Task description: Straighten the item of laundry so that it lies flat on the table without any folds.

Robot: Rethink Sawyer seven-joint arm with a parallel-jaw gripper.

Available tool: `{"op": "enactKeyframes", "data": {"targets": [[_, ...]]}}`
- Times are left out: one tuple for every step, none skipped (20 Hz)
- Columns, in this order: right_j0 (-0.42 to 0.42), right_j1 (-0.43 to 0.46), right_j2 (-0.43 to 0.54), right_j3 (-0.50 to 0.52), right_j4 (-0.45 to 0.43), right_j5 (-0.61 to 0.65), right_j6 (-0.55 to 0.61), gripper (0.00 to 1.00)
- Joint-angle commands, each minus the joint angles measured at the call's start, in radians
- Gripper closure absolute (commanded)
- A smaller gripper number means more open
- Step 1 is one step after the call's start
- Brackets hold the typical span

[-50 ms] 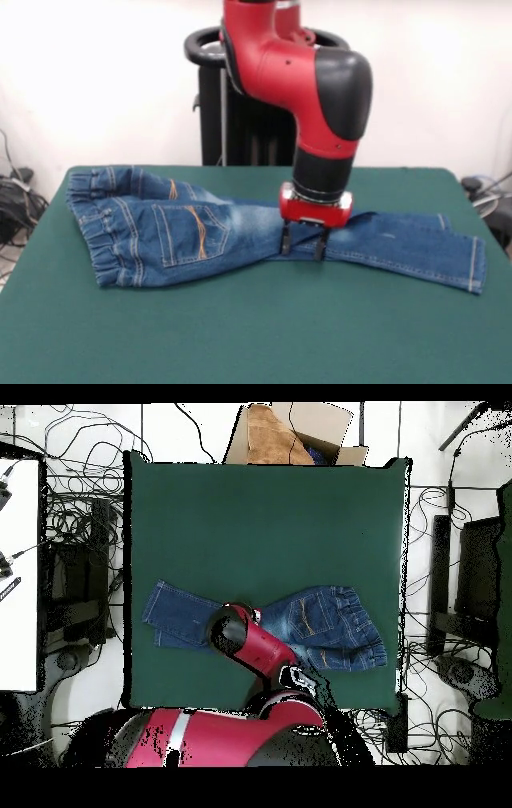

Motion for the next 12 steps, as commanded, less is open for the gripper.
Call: {"op": "enactKeyframes", "data": {"targets": [[0.114, -0.044, 0.006, -0.075, 0.075, 0.194, 0.26, 0.0], [0.128, -0.051, -0.006, -0.08, 0.082, 0.213, 0.269, 0.0], [0.142, -0.056, -0.018, -0.088, 0.089, 0.231, 0.278, 0.0], [0.156, -0.061, -0.03, -0.097, 0.096, 0.25, 0.286, 0.0], [0.171, -0.068, -0.041, -0.103, 0.103, 0.266, 0.298, 0.0], [0.183, -0.073, -0.049, -0.1, 0.118, 0.26, 0.317, 0.0], [0.202, -0.082, -0.058, -0.099, 0.132, 0.288, 0.343, 0.0], [0.218, -0.086, -0.071, -0.097, 0.136, 0.315, 0.356, 0.0], [0.234, -0.084, -0.085, -0.099, 0.147, 0.338, 0.377, 0.0], [0.241, -0.081, -0.09, -0.1, 0.159, 0.338, 0.387, 0.0], [0.245, -0.08, -0.089, -0.104, 0.159, 0.361, 0.387, 0.0], [0.242, -0.079, -0.082, -0.106, 0.156, 0.372, 0.377, 0.0]]}}
